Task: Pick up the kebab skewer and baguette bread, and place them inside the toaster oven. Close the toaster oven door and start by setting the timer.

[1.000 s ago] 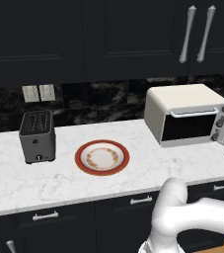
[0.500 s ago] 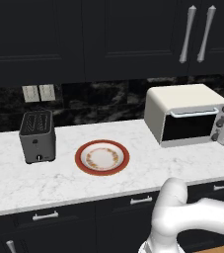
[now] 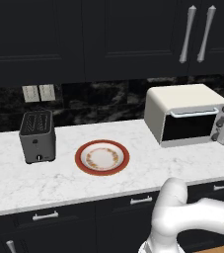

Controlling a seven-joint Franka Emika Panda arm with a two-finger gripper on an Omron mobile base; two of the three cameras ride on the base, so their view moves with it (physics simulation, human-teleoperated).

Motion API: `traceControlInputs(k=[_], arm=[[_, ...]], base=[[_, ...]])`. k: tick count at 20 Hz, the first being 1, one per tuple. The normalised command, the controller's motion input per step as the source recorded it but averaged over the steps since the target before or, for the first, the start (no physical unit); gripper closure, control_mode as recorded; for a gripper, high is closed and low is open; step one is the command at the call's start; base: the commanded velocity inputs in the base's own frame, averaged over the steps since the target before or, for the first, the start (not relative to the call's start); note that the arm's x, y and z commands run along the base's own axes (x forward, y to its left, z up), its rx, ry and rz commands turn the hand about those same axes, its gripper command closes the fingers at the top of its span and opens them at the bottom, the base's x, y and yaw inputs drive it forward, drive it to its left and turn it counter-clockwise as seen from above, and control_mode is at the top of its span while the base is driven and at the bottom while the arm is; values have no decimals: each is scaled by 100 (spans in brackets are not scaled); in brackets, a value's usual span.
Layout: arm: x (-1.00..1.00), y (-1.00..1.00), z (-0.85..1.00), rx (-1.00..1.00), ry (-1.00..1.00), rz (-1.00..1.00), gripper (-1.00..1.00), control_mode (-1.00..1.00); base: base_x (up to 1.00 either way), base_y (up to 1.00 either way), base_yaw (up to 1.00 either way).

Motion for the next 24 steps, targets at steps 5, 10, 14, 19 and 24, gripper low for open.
traceControlInputs(k=[5,10,14,19,24], arm=[[0,0,0,10,0,-13,100,-100],[0,0,9,23,1,-27,100,-100],[0,0,21,32,4,-28,100,-100],[-8,-3,20,43,8,-20,100,-100],[-30,-14,26,51,6,-11,100,-100]], base=[[0,0,0],[0,0,0],[0,0,0],[0,0,0],[0,0,0]])
